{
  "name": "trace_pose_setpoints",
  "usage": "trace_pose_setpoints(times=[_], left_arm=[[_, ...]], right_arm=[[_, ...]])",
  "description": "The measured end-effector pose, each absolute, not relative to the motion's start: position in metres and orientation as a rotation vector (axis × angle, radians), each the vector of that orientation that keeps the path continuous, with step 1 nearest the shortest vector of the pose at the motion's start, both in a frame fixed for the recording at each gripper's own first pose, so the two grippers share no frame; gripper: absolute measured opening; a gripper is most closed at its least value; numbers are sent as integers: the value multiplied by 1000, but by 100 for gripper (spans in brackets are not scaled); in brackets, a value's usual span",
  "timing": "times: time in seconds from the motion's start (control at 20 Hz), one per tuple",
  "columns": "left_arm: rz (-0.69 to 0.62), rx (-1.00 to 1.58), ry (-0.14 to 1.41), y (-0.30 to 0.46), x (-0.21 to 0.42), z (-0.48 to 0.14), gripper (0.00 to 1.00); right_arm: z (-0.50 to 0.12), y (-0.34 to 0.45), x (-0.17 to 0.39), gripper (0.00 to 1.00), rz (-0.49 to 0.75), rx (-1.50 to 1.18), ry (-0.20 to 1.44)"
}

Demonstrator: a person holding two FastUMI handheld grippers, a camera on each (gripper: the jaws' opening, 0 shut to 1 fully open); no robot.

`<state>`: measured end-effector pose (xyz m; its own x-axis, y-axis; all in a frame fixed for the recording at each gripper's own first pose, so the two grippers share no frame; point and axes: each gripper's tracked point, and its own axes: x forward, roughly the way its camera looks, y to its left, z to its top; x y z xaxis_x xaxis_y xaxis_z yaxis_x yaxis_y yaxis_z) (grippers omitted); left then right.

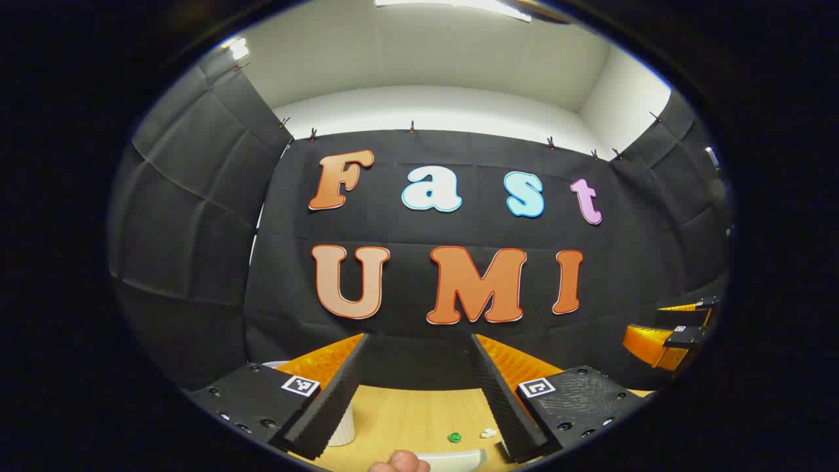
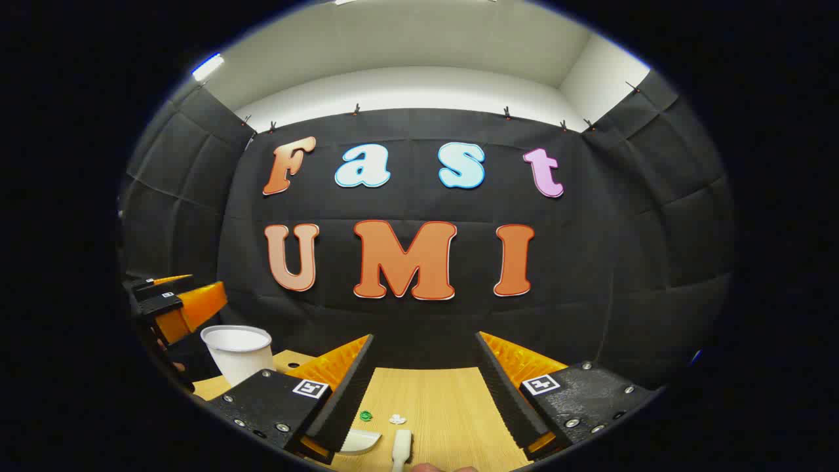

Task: Pick up the small broom and dustpan from the desktop, sweep the trash into the dustpan with the broom, and then empty the trash into the garbage bin.

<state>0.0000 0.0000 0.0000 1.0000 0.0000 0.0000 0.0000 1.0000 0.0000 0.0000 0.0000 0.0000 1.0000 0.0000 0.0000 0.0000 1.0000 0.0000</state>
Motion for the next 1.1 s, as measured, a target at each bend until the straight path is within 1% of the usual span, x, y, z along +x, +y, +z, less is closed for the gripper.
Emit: trace_pose_setpoints(times=[0.15,0.3,0.65,1.1], left_arm=[[35,8,60,-19,9,-26,94],[32,5,98,-26,15,-45,95],[-22,7,146,-12,40,-68,95],[-34,0,155,-5,54,-76,95]], right_arm=[[-6,-11,11,92,43,12,1],[-17,-10,18,92,52,36,23],[-24,13,29,92,-1,30,28],[-35,29,36,92,-2,20,71]])
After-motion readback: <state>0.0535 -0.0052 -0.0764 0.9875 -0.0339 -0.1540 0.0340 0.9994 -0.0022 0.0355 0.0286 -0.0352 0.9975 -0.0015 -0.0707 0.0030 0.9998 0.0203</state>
